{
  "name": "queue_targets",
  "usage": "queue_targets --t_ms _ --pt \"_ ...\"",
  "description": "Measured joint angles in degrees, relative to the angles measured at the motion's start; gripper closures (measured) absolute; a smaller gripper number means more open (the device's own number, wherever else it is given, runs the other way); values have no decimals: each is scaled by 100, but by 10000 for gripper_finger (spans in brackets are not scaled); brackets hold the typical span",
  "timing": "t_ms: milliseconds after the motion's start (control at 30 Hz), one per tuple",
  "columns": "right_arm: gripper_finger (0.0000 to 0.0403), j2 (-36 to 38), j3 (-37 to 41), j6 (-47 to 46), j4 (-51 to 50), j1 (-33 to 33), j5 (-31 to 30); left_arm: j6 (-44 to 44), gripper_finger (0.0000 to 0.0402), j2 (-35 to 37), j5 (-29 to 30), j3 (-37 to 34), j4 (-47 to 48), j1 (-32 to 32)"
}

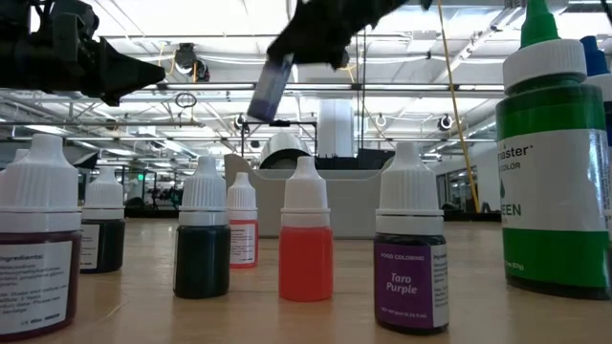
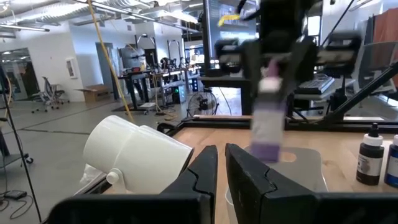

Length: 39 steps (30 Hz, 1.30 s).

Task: Pick & Place food coloring
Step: Put the purple food coloring bottle into the gray bin

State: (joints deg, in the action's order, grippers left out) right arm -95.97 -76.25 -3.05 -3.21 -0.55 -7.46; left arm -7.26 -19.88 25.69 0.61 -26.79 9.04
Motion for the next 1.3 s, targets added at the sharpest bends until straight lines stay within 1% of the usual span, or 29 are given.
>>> queue_targets --t_ms 100,167,333,533,633,767,833,900,967,1100,1200,1300 --pt "287 -306 2 -65 123 174 30 -1 360 0 14 0 -1 0" --pt "290 -477 2 -85 232 253 169 -1 360 2 14 -1 -3 1" --pt "286 -709 0 -214 256 290 309 -1 360 0 14 1 -2 1" --pt "290 -790 -9 -227 257 283 306 -49 360 1 40 0 -7 1" --pt "288 -812 13 -227 36 283 298 -162 360 1 44 -1 -30 1" --pt "288 -900 -14 -227 178 283 286 -161 360 0 42 0 -45 2" --pt "289 -929 13 -225 28 283 283 -161 360 2 42 -1 -51 1" --pt "290 -941 9 -215 125 283 202 -161 360 1 42 -1 -52 0" --pt "287 -954 -11 -198 155 269 -13 -159 360 2 43 1 -59 0" --pt "286 -991 4 -184 -21 273 -25 -167 360 1 44 0 -56 0" --pt "288 -1097 -13 -185 116 273 -24 -169 360 2 44 1 -55 0" --pt "287 -1172 13 -182 15 273 -24 -169 360 2 42 1 -55 0"
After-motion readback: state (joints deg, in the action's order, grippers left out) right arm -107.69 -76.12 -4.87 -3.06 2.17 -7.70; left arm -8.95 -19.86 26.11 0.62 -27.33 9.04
